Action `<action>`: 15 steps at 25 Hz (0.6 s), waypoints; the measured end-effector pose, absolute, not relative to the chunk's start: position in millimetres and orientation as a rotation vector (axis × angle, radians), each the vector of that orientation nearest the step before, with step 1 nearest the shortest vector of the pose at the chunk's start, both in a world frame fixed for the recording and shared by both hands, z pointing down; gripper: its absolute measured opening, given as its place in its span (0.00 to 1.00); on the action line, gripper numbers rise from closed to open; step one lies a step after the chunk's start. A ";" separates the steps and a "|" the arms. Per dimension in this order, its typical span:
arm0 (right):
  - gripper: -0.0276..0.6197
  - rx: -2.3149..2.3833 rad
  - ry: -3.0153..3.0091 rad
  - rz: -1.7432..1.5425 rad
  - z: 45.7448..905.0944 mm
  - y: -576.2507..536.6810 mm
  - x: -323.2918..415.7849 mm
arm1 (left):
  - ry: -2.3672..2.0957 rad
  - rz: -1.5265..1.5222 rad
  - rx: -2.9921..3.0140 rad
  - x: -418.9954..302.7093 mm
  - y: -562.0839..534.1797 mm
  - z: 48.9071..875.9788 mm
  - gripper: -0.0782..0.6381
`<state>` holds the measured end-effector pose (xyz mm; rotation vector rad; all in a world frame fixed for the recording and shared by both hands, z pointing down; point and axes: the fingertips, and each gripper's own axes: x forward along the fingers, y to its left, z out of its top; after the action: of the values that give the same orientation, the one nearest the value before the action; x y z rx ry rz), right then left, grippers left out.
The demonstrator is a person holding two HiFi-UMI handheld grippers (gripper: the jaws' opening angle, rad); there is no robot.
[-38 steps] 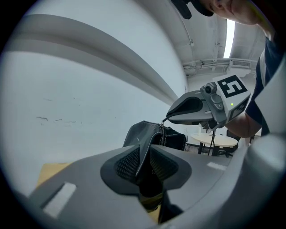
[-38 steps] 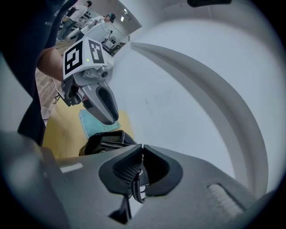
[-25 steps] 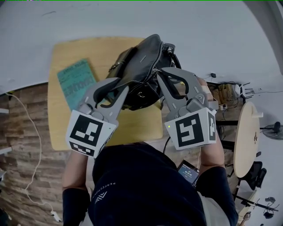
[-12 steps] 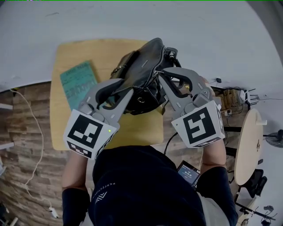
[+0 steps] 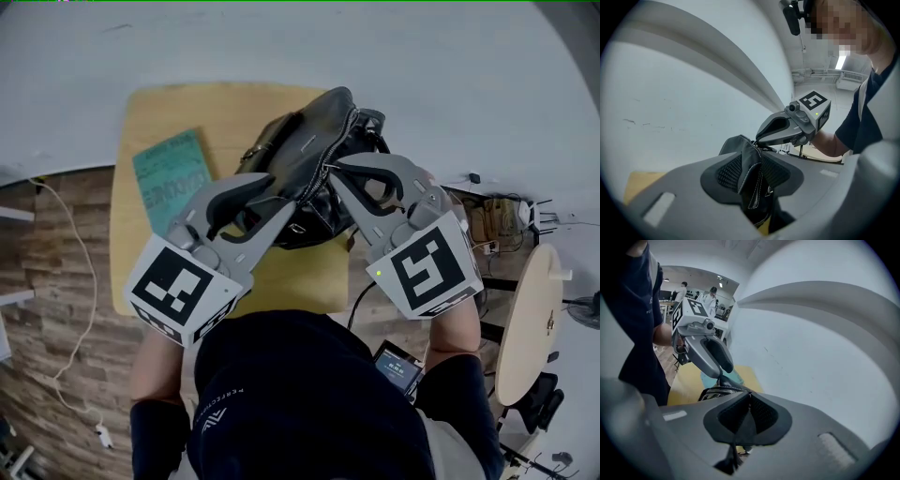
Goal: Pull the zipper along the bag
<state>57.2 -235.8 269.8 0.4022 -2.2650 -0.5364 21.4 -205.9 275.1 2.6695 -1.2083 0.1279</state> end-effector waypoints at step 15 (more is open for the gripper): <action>0.07 0.300 -2.209 -0.482 293.8 -238.2 48.9 | -1.201 0.203 2.696 29.9 -212.2 282.3 0.33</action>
<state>48.9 -238.2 293.8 0.3004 -2.2094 -0.4819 29.9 -212.2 282.3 2.6959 -1.2012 0.2031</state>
